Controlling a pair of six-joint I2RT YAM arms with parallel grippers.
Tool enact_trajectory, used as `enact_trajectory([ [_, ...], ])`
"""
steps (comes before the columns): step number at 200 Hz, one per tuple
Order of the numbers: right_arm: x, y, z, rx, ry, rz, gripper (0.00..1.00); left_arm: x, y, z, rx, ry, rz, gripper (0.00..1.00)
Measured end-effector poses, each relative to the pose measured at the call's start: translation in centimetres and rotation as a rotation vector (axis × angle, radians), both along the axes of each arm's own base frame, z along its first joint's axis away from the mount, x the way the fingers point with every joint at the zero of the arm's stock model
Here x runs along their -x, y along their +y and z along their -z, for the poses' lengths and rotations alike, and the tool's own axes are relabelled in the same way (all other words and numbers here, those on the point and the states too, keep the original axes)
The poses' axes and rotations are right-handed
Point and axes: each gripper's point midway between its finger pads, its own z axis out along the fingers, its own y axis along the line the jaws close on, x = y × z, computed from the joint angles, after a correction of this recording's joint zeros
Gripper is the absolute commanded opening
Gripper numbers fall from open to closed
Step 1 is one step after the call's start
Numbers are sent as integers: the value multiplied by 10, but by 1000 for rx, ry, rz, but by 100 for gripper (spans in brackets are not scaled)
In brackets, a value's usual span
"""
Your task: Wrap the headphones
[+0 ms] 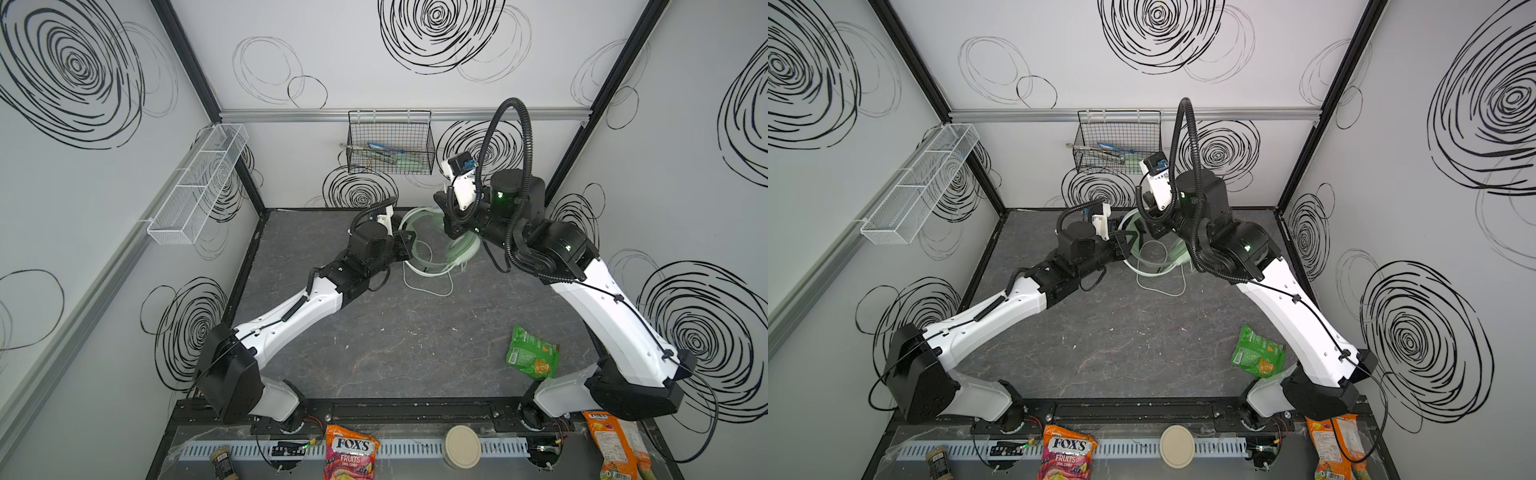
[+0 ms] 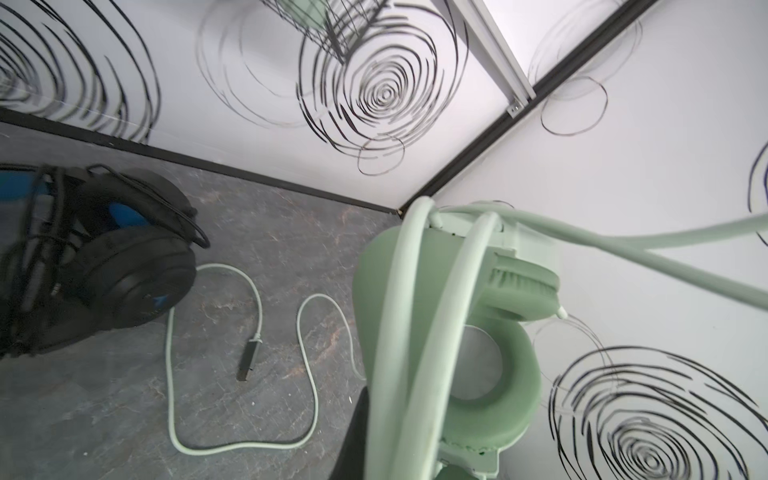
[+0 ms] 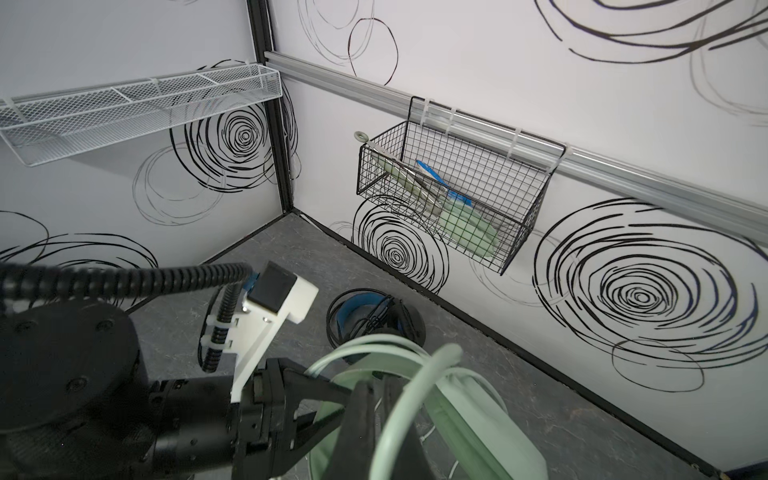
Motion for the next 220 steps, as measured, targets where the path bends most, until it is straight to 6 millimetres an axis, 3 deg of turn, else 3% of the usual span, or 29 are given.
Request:
enact_trajectory([
  [49,19,9,-5,103,-94,37,8,0,57,-45,18,-100,-167,0],
  [87,18,-2,-10,125,-140,117,9,8,95,-77,19,-187,-251,0],
  [152,23,-16,-22,110,-191,194,10,26,120,-85,-29,-244,-286,0],
  [195,53,-5,-25,148,-253,180,12,32,136,-94,-59,-297,-346,0],
  [220,72,3,-30,195,-310,177,14,26,156,-104,-83,-326,-439,0],
])
